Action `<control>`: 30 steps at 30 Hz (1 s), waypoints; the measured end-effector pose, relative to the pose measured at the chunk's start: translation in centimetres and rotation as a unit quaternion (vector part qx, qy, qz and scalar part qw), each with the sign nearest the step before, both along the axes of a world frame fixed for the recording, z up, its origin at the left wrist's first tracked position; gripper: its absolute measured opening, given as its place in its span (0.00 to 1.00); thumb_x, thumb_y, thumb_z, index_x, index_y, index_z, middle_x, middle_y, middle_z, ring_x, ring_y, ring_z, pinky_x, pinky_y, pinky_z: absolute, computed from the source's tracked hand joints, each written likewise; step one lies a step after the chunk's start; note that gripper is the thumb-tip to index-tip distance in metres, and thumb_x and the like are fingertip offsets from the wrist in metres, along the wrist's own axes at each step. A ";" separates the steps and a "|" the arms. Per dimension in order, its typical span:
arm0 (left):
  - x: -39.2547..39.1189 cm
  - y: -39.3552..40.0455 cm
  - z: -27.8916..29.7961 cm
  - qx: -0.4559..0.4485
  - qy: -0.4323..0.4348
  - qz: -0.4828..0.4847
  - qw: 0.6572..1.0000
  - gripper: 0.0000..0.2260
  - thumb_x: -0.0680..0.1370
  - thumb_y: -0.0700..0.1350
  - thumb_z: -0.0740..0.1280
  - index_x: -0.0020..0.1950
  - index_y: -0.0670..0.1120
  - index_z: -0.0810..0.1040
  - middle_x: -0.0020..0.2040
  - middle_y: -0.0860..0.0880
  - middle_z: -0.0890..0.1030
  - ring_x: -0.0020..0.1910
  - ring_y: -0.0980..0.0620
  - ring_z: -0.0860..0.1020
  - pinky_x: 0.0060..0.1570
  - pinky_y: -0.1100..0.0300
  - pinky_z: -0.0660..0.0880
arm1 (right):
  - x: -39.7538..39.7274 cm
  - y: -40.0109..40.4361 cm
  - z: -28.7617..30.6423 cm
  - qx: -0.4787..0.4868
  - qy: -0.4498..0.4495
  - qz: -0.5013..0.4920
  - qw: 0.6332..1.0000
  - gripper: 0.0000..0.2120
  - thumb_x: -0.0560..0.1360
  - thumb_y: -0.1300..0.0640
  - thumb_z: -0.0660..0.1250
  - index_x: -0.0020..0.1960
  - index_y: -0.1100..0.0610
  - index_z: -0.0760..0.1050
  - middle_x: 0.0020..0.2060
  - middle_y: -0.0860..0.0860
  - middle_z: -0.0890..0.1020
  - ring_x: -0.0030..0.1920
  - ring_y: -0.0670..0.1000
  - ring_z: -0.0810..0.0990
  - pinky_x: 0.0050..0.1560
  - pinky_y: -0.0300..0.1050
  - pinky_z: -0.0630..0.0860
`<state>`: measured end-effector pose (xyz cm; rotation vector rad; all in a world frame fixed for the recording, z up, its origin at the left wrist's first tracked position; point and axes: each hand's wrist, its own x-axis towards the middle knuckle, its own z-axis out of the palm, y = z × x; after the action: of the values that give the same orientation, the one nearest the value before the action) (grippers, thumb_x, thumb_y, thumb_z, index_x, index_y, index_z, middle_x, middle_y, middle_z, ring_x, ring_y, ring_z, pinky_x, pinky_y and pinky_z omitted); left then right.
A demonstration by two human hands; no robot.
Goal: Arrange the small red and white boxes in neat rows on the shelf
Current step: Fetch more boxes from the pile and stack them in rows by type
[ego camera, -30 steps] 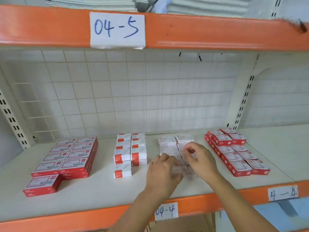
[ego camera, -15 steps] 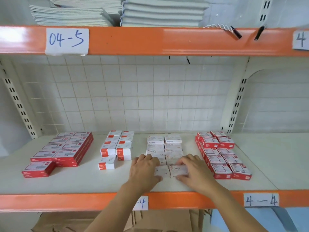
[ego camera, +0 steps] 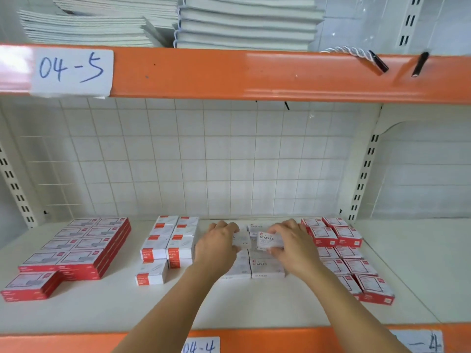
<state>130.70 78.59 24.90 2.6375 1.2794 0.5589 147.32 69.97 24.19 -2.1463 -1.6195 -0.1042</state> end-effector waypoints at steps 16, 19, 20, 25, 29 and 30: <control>0.2 1.3 -1.3 0.030 -0.004 -0.019 0.999 0.11 0.77 0.51 0.66 0.58 0.52 0.74 0.57 0.54 0.72 0.60 0.52 0.69 0.50 0.61 0.65 | 0.2 1.6 -1.9 0.021 -0.008 0.028 0.999 0.14 0.76 0.52 0.65 0.62 0.50 0.73 0.57 0.45 0.74 0.59 0.48 0.71 0.54 0.40 0.70; -1.2 -0.4 -1.2 0.025 0.014 -0.032 0.999 0.12 0.74 0.58 0.67 0.52 0.53 0.74 0.52 0.56 0.74 0.56 0.53 0.69 0.48 0.61 0.63 | -0.6 -0.4 -2.5 0.030 -0.023 0.061 0.997 0.10 0.74 0.48 0.66 0.53 0.50 0.75 0.51 0.43 0.77 0.54 0.48 0.74 0.47 0.40 0.67; -1.6 -0.9 -1.3 0.020 0.035 -0.037 0.999 0.15 0.73 0.60 0.67 0.53 0.53 0.74 0.52 0.56 0.73 0.56 0.53 0.69 0.48 0.61 0.62 | -1.0 -0.9 -2.7 0.022 -0.032 0.067 0.997 0.11 0.73 0.45 0.66 0.53 0.50 0.75 0.50 0.43 0.76 0.53 0.47 0.74 0.47 0.40 0.66; -2.3 -2.6 -2.1 0.009 0.075 -0.051 0.996 0.22 0.73 0.60 0.67 0.62 0.54 0.70 0.59 0.56 0.71 0.59 0.53 0.68 0.54 0.61 0.63 | -1.9 -2.2 -3.2 -0.028 -0.066 0.058 0.996 0.22 0.72 0.36 0.61 0.60 0.47 0.70 0.56 0.42 0.71 0.57 0.46 0.69 0.52 0.39 0.65; -2.7 -2.9 -2.4 0.006 0.070 -0.056 0.996 0.22 0.74 0.57 0.67 0.65 0.53 0.68 0.60 0.55 0.70 0.60 0.53 0.67 0.57 0.60 0.65 | -2.1 -2.8 -3.1 -0.037 -0.041 0.053 0.997 0.22 0.73 0.39 0.63 0.63 0.47 0.67 0.58 0.44 0.68 0.59 0.47 0.68 0.51 0.39 0.69; -2.7 -3.0 -2.4 0.005 0.072 -0.054 0.996 0.22 0.74 0.57 0.67 0.65 0.53 0.68 0.60 0.54 0.70 0.60 0.53 0.67 0.58 0.60 0.64 | -2.0 -3.0 -3.1 -0.041 -0.036 0.053 0.997 0.21 0.74 0.41 0.64 0.63 0.48 0.67 0.58 0.44 0.68 0.60 0.47 0.69 0.50 0.40 0.70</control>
<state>127.96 75.59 22.47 2.7798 1.1627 0.3675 145.28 66.99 21.06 -2.1341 -1.8059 -0.0839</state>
